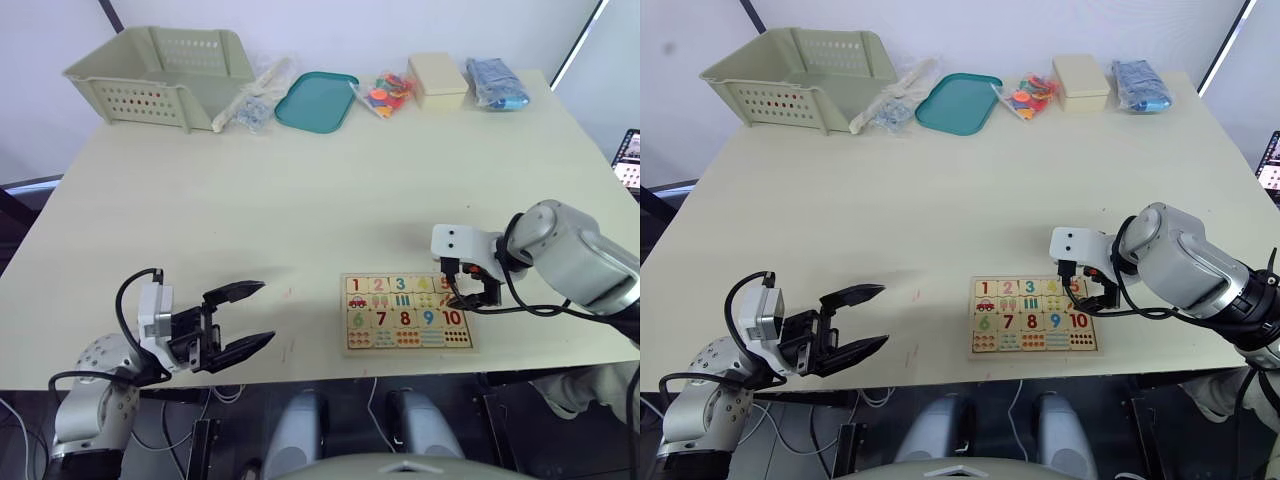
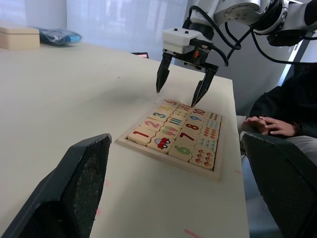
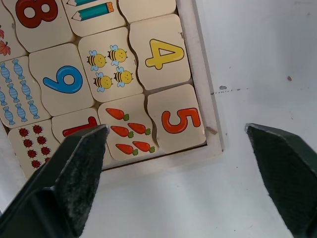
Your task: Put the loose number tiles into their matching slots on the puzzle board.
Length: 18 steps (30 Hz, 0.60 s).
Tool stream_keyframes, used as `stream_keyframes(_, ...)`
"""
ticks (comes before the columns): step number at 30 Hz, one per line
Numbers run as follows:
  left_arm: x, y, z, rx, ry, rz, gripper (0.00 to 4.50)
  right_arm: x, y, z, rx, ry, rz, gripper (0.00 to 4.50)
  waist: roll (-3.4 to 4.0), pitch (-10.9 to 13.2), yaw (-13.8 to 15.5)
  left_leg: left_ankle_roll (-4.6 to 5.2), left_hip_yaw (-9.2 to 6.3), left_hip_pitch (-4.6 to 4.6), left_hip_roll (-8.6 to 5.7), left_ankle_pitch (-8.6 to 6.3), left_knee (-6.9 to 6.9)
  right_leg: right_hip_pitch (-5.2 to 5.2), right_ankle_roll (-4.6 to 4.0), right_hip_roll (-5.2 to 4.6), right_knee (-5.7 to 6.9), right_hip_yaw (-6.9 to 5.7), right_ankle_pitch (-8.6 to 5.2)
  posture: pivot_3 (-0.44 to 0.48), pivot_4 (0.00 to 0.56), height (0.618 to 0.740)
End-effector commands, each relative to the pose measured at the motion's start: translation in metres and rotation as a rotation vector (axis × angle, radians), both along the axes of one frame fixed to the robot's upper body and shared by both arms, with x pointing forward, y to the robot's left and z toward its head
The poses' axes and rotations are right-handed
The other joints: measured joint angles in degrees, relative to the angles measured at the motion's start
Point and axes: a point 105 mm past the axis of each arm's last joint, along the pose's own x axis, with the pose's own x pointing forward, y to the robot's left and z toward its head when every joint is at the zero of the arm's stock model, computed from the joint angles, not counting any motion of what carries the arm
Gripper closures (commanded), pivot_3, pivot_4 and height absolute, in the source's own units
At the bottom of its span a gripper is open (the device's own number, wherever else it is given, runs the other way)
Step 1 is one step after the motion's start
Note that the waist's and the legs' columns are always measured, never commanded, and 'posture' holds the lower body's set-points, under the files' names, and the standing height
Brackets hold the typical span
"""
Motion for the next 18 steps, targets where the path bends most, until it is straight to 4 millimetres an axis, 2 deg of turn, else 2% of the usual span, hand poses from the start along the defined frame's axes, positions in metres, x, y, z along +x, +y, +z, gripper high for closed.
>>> stream_keyframes(1, -0.002, -0.003, 0.007, 0.008, -0.043, -0.012, 0.00, 0.002, -0.002, 0.010, 0.023, -0.036, -0.008, 0.06, 0.00, 0.00, 0.01, 0.00, 0.00, 0.00, 0.00, 0.00, 0.00, 0.00, 0.00, 0.00, 0.00, 0.00, 0.00, 0.000, 0.150, 0.740)
stream_keyframes(4, -0.002, -0.004, 0.007, 0.007, -0.044, -0.012, 0.00, -0.004, -0.004, 0.018, 0.096, -0.040, 0.004, 0.06, 0.00, 0.00, 0.17, 0.00, -0.01, -0.01, 0.00, 0.00, 0.00, 0.00, 0.00, -0.01, 0.00, -0.01, 0.00, 0.000, 0.150, 0.740)
stream_keyframes(8, -0.003, -0.004, 0.007, 0.005, -0.044, -0.009, 0.00, -0.005, -0.003, 0.029, 0.287, -0.104, 0.003, 0.06, -0.03, 0.00, 0.15, 0.00, -0.03, -0.02, -0.02, 0.00, 0.01, 0.03, 0.03, -0.03, -0.02, -0.03, 0.02, 0.000, 0.150, 0.740)
stream_keyframes(10, -0.003, -0.004, 0.007, 0.004, -0.044, -0.007, 0.00, -0.005, -0.008, 0.030, 0.351, -0.151, -0.005, 0.06, -0.04, 0.00, 0.14, 0.00, -0.01, -0.01, -0.06, 0.00, 0.01, 0.05, 0.04, -0.01, 0.00, -0.02, 0.02, 0.000, 0.150, 0.740)
stream_keyframes(13, -0.004, -0.004, 0.007, 0.002, -0.044, -0.005, 0.00, -0.011, -0.014, 0.028, 0.548, -0.128, -0.029, 0.06, -0.08, -0.01, 0.24, 0.00, 0.02, -0.01, -0.11, 0.00, 0.01, 0.09, 0.10, 0.03, -0.01, -0.07, 0.05, 0.000, 0.150, 0.740)
stream_keyframes(16, -0.004, -0.003, 0.007, 0.001, -0.043, -0.006, 0.00, -0.008, -0.021, 0.029, 0.672, -0.166, -0.066, 0.06, -0.06, 0.00, 0.15, 0.00, 0.05, 0.00, -0.12, 0.00, 0.02, 0.11, 0.14, 0.03, 0.01, -0.04, 0.08, 0.000, 0.150, 0.740)
stream_keyframes(17, -0.003, -0.003, 0.007, 0.001, -0.043, -0.006, 0.00, -0.005, -0.023, 0.029, 0.700, -0.186, -0.080, 0.29, -0.07, 0.00, 0.14, 0.00, 0.05, 0.02, -0.12, 0.00, 0.03, 0.12, 0.15, 0.03, 0.02, -0.04, 0.08, 0.000, 0.150, 0.740)
stream_keyframes(18, -0.003, -0.003, 0.007, 0.001, -0.044, -0.007, 0.00, -0.004, -0.024, 0.027, 0.728, -0.188, -0.097, 0.73, -0.07, 0.00, 0.09, 0.00, 0.05, 0.03, -0.12, 0.00, 0.03, 0.13, 0.14, 0.06, 0.02, -0.05, 0.08, 0.000, 0.150, 0.740)
